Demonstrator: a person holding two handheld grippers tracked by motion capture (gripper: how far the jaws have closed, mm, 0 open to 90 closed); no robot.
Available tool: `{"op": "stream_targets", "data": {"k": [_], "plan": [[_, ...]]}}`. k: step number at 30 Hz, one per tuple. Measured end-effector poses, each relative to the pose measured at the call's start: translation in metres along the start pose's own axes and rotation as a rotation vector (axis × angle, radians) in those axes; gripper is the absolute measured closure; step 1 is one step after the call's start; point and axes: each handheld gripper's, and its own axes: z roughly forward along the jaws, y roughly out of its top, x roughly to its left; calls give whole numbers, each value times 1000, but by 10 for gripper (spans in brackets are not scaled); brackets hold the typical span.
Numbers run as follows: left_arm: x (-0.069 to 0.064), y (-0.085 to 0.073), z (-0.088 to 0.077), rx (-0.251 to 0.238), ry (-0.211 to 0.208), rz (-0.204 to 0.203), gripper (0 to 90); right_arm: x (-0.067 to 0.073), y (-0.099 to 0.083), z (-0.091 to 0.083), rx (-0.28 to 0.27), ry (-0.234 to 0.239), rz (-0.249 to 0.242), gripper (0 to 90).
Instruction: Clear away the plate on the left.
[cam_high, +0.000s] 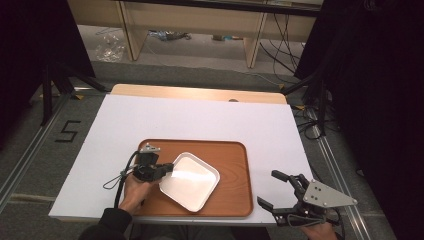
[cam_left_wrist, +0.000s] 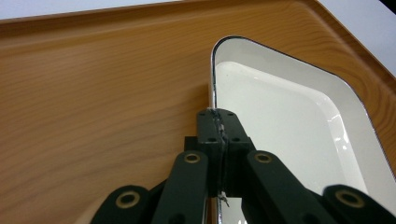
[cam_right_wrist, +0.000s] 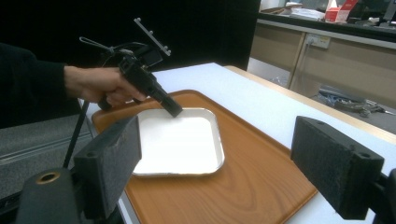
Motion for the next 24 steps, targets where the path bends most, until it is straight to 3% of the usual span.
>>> {"op": "stream_targets", "data": {"k": [6, 9, 14, 16, 20, 21, 24], "plan": [[-13, 3, 4, 57, -54, -7, 869, 0, 0, -1, 5, -10, -1, 171], [-18, 4, 3, 89, -39, -3, 859, 0, 0, -1, 4, -10, -6, 171], [-27, 5, 1, 153, -49, -17, 831, 0, 0, -2, 3, -8, -9, 172], [-27, 4, 1, 138, -52, -13, 820, 0, 1, -1, -4, -3, -7, 172], [-30, 3, -4, 161, -47, -16, 809, 0, 0, -2, 3, -6, -9, 172], [-31, 3, -6, 187, -60, -16, 806, 0, 0, -2, -4, -2, -7, 172], [-35, 2, -9, 196, 6, -1, 793, 0, 0, -1, 7, -6, -2, 172]]}}
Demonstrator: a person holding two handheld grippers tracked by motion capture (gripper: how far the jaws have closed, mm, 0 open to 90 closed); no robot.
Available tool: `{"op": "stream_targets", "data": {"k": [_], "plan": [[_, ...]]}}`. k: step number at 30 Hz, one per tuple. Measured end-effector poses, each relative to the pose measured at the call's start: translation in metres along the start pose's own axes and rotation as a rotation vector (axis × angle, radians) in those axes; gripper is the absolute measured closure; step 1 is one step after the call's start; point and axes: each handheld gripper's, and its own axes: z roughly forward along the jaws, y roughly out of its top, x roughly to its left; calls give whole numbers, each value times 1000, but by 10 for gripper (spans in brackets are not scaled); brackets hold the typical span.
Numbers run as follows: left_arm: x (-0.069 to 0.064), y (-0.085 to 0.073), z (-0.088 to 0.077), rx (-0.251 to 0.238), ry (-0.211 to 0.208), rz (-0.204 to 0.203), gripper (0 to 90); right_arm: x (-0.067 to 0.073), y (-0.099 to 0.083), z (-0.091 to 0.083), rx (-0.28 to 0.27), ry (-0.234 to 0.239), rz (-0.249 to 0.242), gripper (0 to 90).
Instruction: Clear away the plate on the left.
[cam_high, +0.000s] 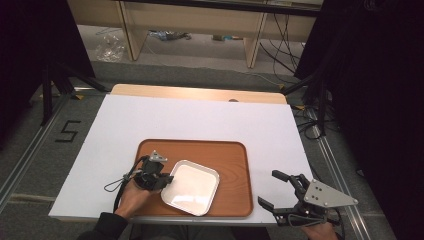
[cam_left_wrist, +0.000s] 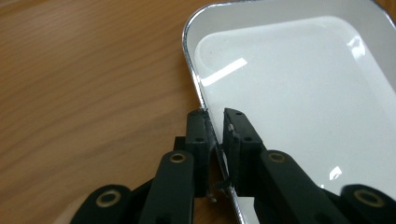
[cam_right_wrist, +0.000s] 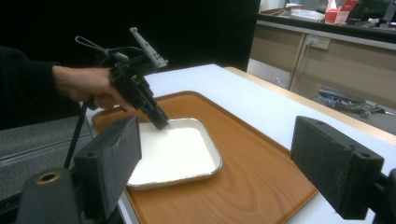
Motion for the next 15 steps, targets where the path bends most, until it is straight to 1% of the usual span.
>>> {"op": "stream_targets", "data": {"k": [1, 2, 3, 4, 5, 6, 7, 8, 9, 10, 12, 14, 15], "plan": [[-3, 0, 0, -2, -1, -3, 788, 0, 0, 0, -4, 4, -6, 172], [-4, 0, -2, 5, 31, -3, 783, 0, 0, 0, -3, 1, -7, 172], [-6, 0, -3, 8, 33, -1, 778, 0, 0, 0, -6, 0, -7, 172], [-6, 0, -6, 24, 81, 6, 774, 0, 0, 0, -4, -1, -6, 172], [-6, -1, -8, 30, 101, 9, 771, 0, 0, 0, -2, 0, -5, 172], [-6, -2, -7, 37, 20, 3, 770, 0, 0, 0, -1, 0, -5, 172], [-6, -3, -8, 28, 27, 4, 768, 0, 0, 0, -5, -1, -8, 172], [-7, -5, -9, 36, 32, 6, 765, 0, 0, 0, -5, -1, -7, 172], [-8, -5, -12, 39, 68, 8, 761, 0, 0, 0, -6, -2, -8, 172], [-9, -6, -13, 47, 57, 8, 756, 0, 0, 0, -1, 0, -5, 172], [-12, -7, -16, 58, 92, 11, 739, 0, 0, 0, -3, -2, -5, 172], [-15, -8, -17, 58, 71, 9, 735, 0, 0, 0, -1, -2, -2, 172], [-16, -8, -18, 63, 68, 10, 732, 0, 0, 0, 0, -1, -4, 172]]}}
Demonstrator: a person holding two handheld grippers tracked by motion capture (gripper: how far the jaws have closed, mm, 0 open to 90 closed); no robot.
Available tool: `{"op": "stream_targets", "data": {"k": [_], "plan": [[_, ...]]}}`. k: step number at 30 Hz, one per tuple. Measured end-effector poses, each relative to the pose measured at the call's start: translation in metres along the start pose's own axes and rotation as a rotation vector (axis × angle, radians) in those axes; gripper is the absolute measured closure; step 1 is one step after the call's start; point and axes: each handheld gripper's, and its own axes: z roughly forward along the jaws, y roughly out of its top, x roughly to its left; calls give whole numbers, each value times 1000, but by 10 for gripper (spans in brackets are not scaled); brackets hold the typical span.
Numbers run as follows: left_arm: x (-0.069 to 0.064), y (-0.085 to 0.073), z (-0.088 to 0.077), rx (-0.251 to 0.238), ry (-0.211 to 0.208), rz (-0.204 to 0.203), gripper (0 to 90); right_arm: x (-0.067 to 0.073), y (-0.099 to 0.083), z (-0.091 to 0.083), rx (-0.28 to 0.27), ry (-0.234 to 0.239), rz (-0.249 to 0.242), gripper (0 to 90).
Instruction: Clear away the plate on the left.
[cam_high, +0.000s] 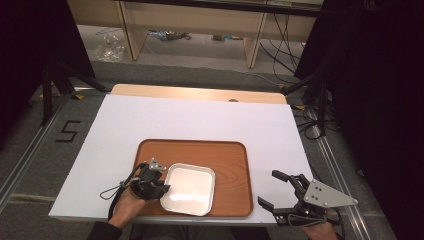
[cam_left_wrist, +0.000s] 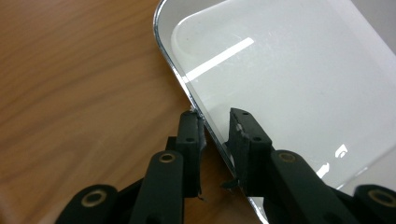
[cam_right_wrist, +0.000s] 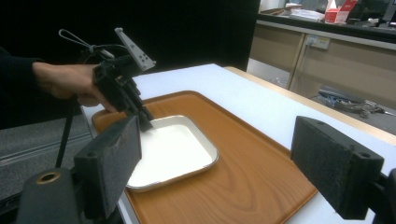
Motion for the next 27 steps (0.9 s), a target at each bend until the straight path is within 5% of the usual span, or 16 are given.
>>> {"op": "stream_targets", "data": {"k": [2, 4, 5, 7, 11, 18, 19, 20, 22, 24, 27], "plan": [[-3, 0, -1, 12, -22, 1, 725, 0, 0, 0, 1, 1, -3, 172], [-6, 2, -3, 28, 7, 1, 716, -1, 0, 0, -2, 3, -6, 172], [-8, 2, -3, 31, -34, -2, 711, 0, -1, 1, -6, 3, 7, 172], [-10, 2, -5, 44, -36, 2, 705, 0, -1, 1, 3, -1, 2, 172], [-14, 3, -4, 42, -68, -3, 693, 0, 0, 1, 2, -4, 4, 172], [-16, 3, -5, 43, -51, -4, 671, 0, -1, 1, -5, 4, 5, 172], [-16, 3, -5, 41, -77, -5, 671, 0, -1, 1, -7, 3, 7, 172], [-16, 3, -6, 44, -49, -3, 630, 0, -1, 1, -4, -9, 7, 172], [-15, 3, -7, 42, -57, -3, 560, 0, -1, 1, 3, -4, 4, 172], [-13, 4, -12, 25, 26, 0, 514, -1, 0, 1, -4, -1, 2, 172], [-8, 4, -16, -6, -12, -3, 428, -1, 0, 1, 5, -2, 2, 172]]}}
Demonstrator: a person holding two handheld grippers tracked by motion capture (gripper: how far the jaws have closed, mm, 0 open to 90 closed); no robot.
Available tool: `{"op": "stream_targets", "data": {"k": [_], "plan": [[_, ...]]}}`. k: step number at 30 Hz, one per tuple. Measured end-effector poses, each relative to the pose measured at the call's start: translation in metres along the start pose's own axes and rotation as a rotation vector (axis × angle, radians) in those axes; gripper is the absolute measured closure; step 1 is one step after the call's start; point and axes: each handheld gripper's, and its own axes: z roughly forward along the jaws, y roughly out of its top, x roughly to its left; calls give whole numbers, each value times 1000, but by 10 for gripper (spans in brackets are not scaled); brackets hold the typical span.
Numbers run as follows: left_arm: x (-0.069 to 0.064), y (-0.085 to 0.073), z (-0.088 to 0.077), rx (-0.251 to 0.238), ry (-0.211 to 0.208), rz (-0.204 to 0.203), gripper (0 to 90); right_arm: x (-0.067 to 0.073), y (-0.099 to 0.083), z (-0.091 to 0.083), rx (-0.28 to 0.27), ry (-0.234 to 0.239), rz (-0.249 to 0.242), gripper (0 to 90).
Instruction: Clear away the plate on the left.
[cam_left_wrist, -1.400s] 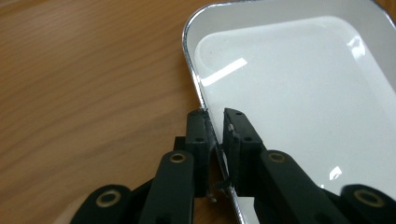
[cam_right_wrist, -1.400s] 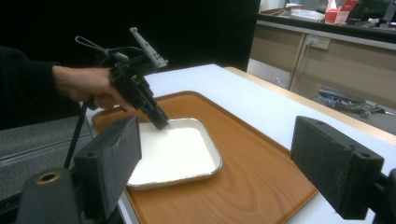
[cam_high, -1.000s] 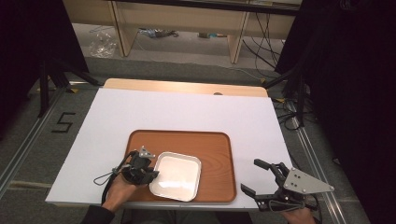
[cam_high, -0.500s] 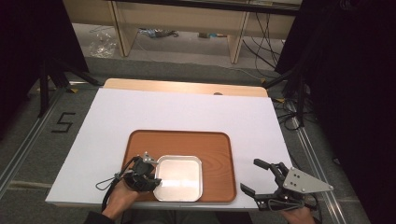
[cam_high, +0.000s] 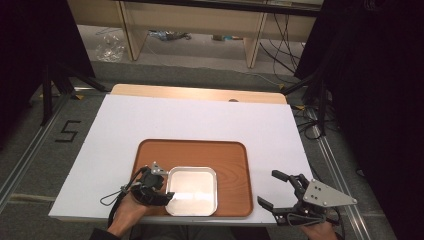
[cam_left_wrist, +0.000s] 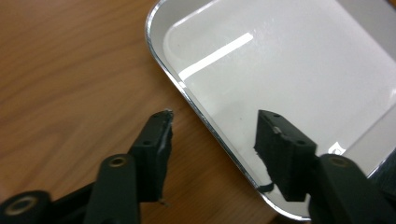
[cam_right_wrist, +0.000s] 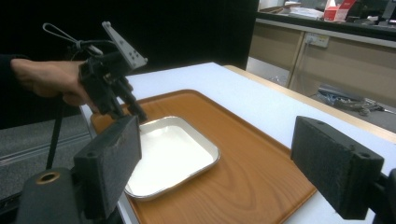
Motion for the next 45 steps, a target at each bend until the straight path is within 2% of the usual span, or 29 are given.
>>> {"op": "stream_targets", "data": {"k": [1, 2, 3, 4, 5, 6, 7, 8, 15, 16, 18, 20, 21, 23, 24, 26, 28, 29, 31, 33, 34, 35, 36, 39, 45], "plan": [[2, 0, -2, -17, -9, -2, 407, 0, 0, 0, -6, 1, 4, 172], [3, 0, -4, -32, -40, -5, 389, 0, 0, 0, -3, 1, 5, 172], [5, 1, -9, -29, -29, -2, 368, 0, -1, 2, -29, 2, 5, 172], [6, 0, -10, -76, -57, -9, 349, 0, 0, 0, -1, -2, 1, 172], [7, 1, -14, -97, -54, -13, 333, 0, 0, 0, -1, -2, 0, 172], [12, 0, -22, -140, -57, -10, 300, 0, 0, 0, -8, -2, 5, 172], [12, 0, -22, -140, -57, -10, 289, 0, 0, 0, -8, -2, 5, 172], [13, -1, -25, -166, -53, -23, 289, 0, 0, 0, -3, -3, 1, 172], [22, -10, -47, -326, 4, -40, 230, 0, 0, 0, -2, -3, 1, 172], [2, -13, -48, -351, -56, -319, 223, 0, 0, 0, -2, -3, 0, 171], [1, -14, -53, -390, -63, -347, 210, 0, 0, 0, -3, -3, -1, 171], [3, -16, -57, -418, -41, -301, 210, 0, 0, 1, -1, -5, 2, 172], [0, -16, -59, -429, -42, -333, 209, 0, 0, 1, -4, -3, 1, 171], [3, -19, -63, -459, -37, -305, 207, 0, 0, 1, -2, -4, 1, 171], [1, -20, -65, -473, -39, -322, 206, 0, 0, 1, 5, -3, 2, 171], [0, -22, -71, -505, -32, -310, 199, 0, 0, 1, -4, -6, 3, 171], [-2, -23, -73, -515, -37, -318, 200, 0, 0, 2, -12, 4, 7, 171], [-4, -23, -75, -524, -42, -315, 200, 0, 0, 1, 6, -3, 1, 171], [-6, -25, -79, -536, -33, -290, 200, 1, 0, 1, -12, -6, 1, 171], [-8, -26, -83, -550, -32, -285, 199, 0, 0, 1, -5, -5, 2, 171], [-10, -27, -84, -557, -36, -297, 199, 0, 0, 1, -6, -6, 4, 171], [-10, -28, -86, -563, -29, -287, 199, 0, 0, 1, -5, -1, 1, 170], [-12, -29, -88, -572, -31, -299, 199, 0, 0, 1, -5, -1, 1, 170], [-15, -31, -92, -585, -29, -305, 197, 0, 0, 1, -6, -5, 3, 170], [-21, -32, -96, -591, -39, -312, 190, 0, 0, 1, -7, 3, 10, 170]]}}
